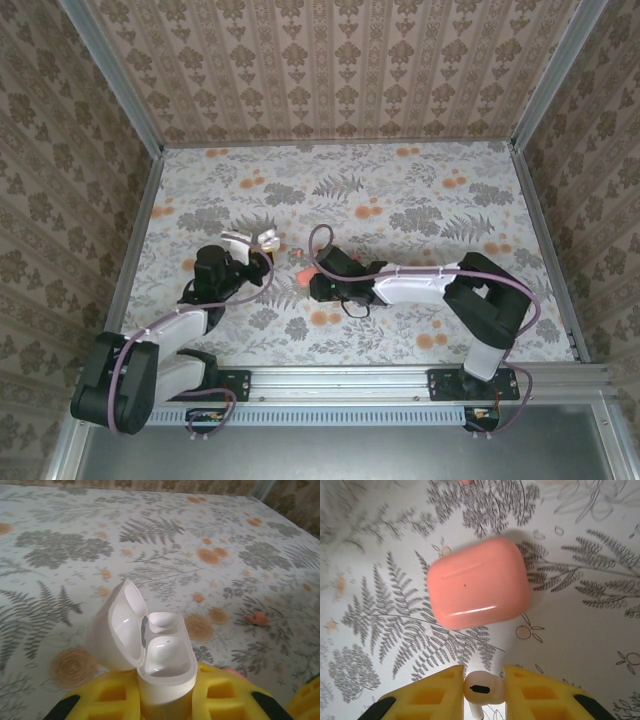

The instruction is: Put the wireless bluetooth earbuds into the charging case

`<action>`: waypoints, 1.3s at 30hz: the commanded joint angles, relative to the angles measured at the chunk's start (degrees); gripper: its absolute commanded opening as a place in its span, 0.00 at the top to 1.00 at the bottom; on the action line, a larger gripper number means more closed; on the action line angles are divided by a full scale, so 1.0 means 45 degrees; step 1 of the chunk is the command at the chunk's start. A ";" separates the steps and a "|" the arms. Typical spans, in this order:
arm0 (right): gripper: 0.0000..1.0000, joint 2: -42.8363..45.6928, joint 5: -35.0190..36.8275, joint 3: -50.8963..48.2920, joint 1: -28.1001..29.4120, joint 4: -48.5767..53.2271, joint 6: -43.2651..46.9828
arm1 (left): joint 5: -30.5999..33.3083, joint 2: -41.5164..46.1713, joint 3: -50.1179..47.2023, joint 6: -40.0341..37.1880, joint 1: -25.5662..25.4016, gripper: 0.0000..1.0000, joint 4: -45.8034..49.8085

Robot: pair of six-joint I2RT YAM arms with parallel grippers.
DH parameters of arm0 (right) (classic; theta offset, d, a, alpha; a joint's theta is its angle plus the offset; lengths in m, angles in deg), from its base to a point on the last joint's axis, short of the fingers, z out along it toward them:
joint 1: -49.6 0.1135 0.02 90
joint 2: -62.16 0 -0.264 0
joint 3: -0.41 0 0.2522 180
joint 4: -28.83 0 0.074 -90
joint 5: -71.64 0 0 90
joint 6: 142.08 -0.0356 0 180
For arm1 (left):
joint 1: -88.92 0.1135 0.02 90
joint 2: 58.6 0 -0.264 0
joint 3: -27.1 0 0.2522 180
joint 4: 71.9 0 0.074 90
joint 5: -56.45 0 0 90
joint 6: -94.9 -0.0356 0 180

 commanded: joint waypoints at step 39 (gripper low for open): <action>0.77 0.3109 0.0841 -0.2465 -0.0001 -1.0626 0.4900 | -0.5287 -0.1716 0.0201 -0.1099 -0.1265 0.87 -0.6109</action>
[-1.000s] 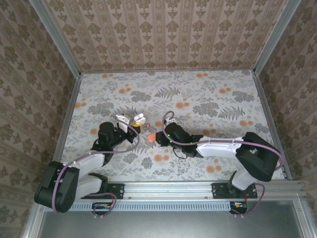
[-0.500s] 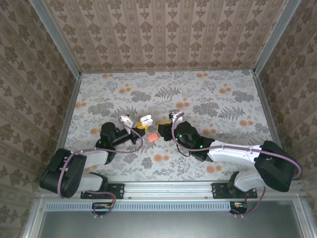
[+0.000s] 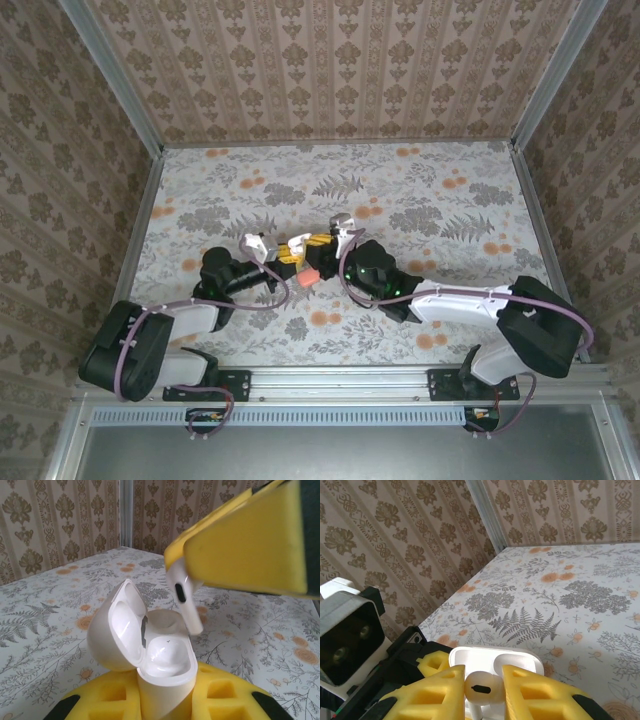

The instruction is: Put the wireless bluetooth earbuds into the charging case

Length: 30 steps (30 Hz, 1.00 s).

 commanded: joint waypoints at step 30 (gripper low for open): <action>0.78 -0.1632 -0.0577 0.0738 0.0028 -0.2704 -0.0339 | -0.0247 0.0418 0.0492 0.1098 -0.0078 0.87 -0.0435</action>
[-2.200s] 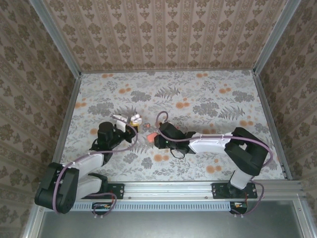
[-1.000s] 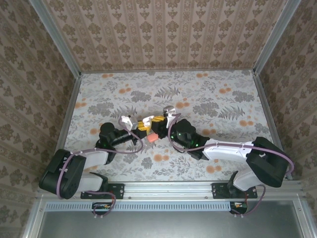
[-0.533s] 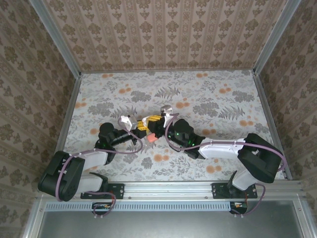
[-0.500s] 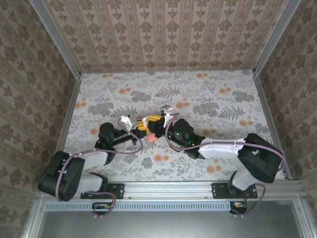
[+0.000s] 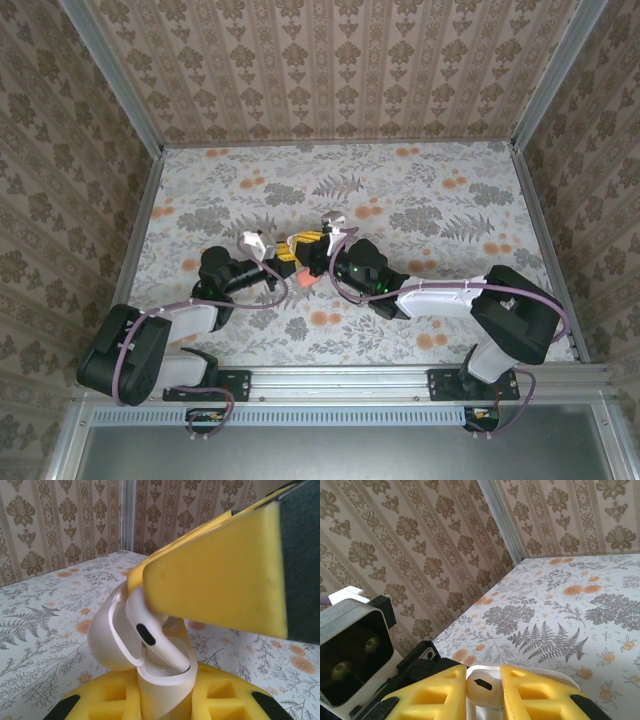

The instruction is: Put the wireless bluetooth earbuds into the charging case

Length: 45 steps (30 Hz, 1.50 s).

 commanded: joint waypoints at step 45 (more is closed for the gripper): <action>0.79 -0.0856 0.0447 -0.0365 0.0532 -0.1321 0.0973 | 0.0574 0.1507 0.0650 0.2137 0.0106 0.87 -0.1212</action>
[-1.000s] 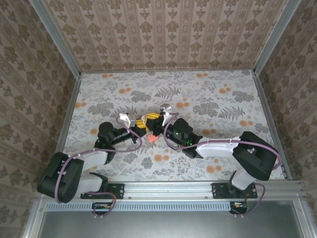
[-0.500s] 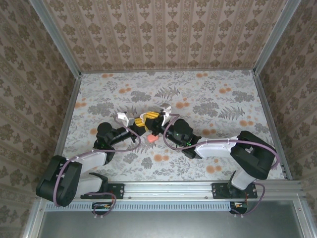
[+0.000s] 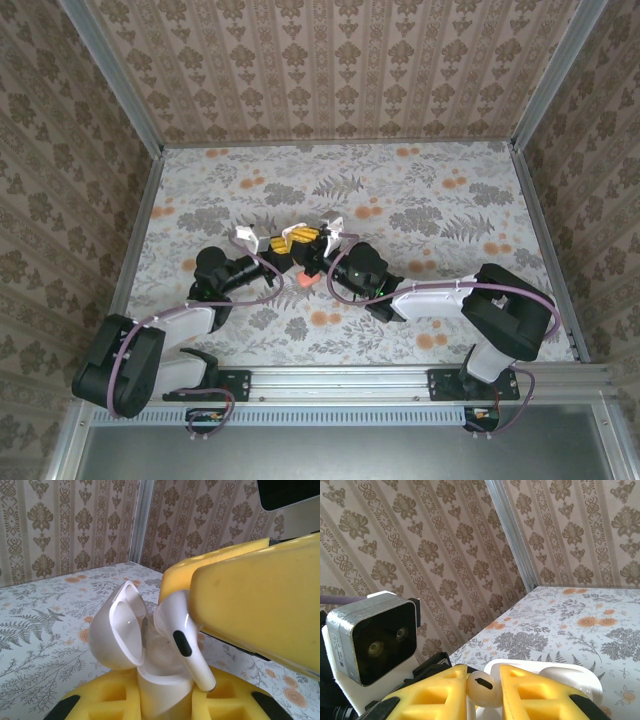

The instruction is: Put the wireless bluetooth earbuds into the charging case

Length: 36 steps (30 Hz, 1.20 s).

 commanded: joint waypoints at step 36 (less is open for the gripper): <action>0.79 0.0628 0.0674 -0.0153 0.0052 0.0968 0.0247 | 0.0069 0.0604 0.0688 -0.1385 -0.0165 0.87 0.1389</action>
